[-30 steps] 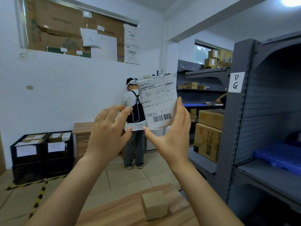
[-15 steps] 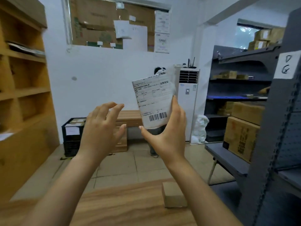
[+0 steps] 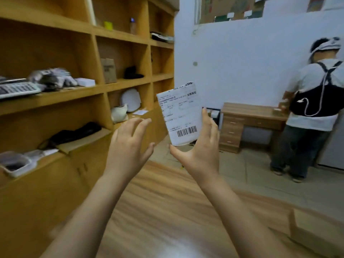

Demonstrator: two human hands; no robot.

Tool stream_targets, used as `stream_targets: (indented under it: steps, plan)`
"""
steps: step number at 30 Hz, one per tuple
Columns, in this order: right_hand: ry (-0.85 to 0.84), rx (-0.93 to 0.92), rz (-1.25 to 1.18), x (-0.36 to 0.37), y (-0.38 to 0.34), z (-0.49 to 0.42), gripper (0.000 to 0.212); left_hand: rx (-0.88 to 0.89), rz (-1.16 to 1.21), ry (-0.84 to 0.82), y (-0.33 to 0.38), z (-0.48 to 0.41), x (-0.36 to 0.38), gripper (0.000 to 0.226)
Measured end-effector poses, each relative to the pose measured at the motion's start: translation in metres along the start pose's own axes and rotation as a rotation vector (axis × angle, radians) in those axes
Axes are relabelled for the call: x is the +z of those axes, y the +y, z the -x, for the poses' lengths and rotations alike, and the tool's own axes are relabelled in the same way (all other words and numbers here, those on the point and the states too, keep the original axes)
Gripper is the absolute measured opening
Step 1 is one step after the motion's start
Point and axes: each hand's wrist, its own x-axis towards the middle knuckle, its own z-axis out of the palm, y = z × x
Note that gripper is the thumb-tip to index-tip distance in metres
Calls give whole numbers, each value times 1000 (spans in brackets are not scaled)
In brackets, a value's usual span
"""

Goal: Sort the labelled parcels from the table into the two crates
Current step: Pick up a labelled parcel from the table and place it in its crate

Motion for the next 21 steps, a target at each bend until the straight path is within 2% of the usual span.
stream_targets:
  steps: [13,21]
  plan:
    - [-337,-107,-381,173,-247,100,119,-300,-421,-15,-203,140,-218,61]
    - [-509,-227,-605,249,-417,195,120,-500,-690,-17,-287,247,-372,63]
